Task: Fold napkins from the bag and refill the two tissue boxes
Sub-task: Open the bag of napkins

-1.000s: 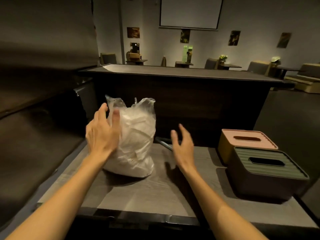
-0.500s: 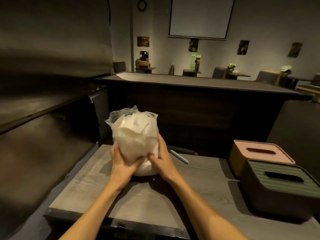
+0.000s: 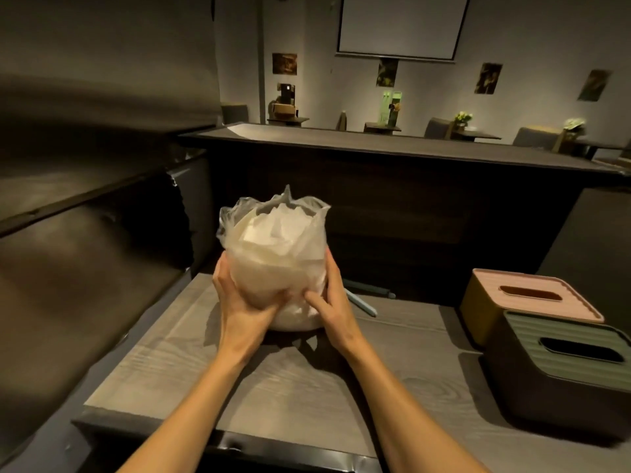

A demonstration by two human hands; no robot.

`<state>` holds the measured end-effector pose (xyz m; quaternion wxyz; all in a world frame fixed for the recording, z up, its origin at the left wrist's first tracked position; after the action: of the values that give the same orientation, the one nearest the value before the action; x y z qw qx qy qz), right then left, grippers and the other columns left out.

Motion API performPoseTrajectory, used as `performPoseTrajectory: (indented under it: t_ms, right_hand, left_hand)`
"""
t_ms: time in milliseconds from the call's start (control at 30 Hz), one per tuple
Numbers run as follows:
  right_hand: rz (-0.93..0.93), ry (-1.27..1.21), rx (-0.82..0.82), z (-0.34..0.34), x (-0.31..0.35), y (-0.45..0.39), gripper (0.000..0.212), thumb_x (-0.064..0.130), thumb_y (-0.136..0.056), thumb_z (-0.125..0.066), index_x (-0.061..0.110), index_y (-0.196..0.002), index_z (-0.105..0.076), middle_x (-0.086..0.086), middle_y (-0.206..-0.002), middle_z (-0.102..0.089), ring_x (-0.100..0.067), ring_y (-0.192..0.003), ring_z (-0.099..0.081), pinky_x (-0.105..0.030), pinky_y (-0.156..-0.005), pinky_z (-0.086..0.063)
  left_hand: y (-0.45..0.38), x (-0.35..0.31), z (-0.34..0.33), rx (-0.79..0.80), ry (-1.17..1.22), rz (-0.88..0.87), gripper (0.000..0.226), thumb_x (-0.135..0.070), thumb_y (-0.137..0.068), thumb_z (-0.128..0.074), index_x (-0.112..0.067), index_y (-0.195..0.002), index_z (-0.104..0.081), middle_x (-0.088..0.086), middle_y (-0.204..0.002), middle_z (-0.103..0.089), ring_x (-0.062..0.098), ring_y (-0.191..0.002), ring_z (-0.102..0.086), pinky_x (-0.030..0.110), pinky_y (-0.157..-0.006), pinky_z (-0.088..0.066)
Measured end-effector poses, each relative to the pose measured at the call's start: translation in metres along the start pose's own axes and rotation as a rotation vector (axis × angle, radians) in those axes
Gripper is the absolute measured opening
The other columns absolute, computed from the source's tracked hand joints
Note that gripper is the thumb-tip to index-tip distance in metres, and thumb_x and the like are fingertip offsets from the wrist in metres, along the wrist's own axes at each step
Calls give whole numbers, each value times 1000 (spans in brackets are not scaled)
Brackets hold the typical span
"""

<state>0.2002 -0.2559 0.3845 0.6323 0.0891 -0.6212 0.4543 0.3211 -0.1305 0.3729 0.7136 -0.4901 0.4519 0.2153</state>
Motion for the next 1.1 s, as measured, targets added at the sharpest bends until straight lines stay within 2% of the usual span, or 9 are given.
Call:
performPoseTrajectory:
  t_ms: [233,467,533,600,667,767,867,967,1100]
  right_hand:
    - [-12,-33,-59,7,2,0,91,56,-91,-64,43,-164,-11,26,-167,-14,5,-153,-20,-31,-124,-29]
    - [32,34,-129,6,4,3,86,65,-87,-60,48,-161,-18,22,-164,-23,9,-146,-28,-7,-106,-34]
    - [37,43,-179,4,5,2,82,68,-87,-59,52,-158,-21,20,-163,-26,5,-146,-31,-13,-108,-37]
    - [29,33,-206,0,6,1,75,69,-90,-59,57,-155,-24,21,-160,-29,0,-145,-36,-29,-112,-43]
    - [28,39,-206,-4,4,-1,67,56,-95,-64,60,-151,-27,21,-155,-34,3,-141,-40,-37,-113,-48]
    - [36,56,-189,-5,-3,0,76,27,-95,-71,58,-151,-30,22,-152,-37,3,-138,-42,-41,-111,-50]
    - [23,66,-170,-2,-10,2,82,19,-93,-69,55,-153,-28,26,-151,-35,2,-140,-41,-47,-110,-51]
    - [38,62,-172,0,-8,2,83,16,-92,-69,49,-155,-27,21,-152,-36,2,-140,-40,-46,-113,-48]
    - [77,38,-191,0,-1,4,80,27,-89,-67,42,-158,-27,14,-156,-35,1,-141,-39,-33,-113,-44]
  left_hand:
    - [2,2,3,-37,-21,5,130,-85,-59,-75,-33,-160,-13,-4,-166,-20,17,-152,-28,51,-120,-36]
    - [3,-4,3,-57,23,-8,123,-91,-67,-62,-25,-161,-18,0,-164,-25,14,-150,-30,38,-118,-36]
    - [-4,-9,1,-90,71,9,119,-92,-71,-56,-25,-161,-19,1,-165,-25,15,-151,-29,43,-120,-35]
    - [-18,-18,-1,-125,132,24,115,-93,-71,-54,-30,-160,-19,-3,-167,-23,13,-153,-27,44,-122,-34]
    - [-32,-24,-3,-116,157,29,108,-91,-72,-57,-40,-158,-15,-6,-167,-23,14,-152,-29,48,-122,-34]
    - [-29,-13,-8,-24,95,-10,102,-82,-76,-62,-44,-158,-16,-6,-165,-26,19,-148,-36,55,-117,-40]
    - [-9,2,-7,39,69,-63,97,-68,-80,-64,-50,-158,-9,-7,-167,-19,16,-150,-31,54,-120,-36]
    - [-8,3,-4,40,91,-88,93,-58,-80,-63,-54,-154,-6,-8,-166,-17,15,-150,-29,50,-122,-33]
    - [-14,7,-1,41,91,-115,99,-60,-82,-66,-44,-161,-8,-5,-168,-17,23,-153,-27,60,-120,-31]
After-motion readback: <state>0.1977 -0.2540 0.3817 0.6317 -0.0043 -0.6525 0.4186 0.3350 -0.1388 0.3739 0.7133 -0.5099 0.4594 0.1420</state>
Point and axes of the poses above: each hand's wrist, its own y-axis away from the middle knuckle, its own z-axis out of the back of the hand, x = y × z, the point moved 2 cm from there along -y, towards the middle knuckle
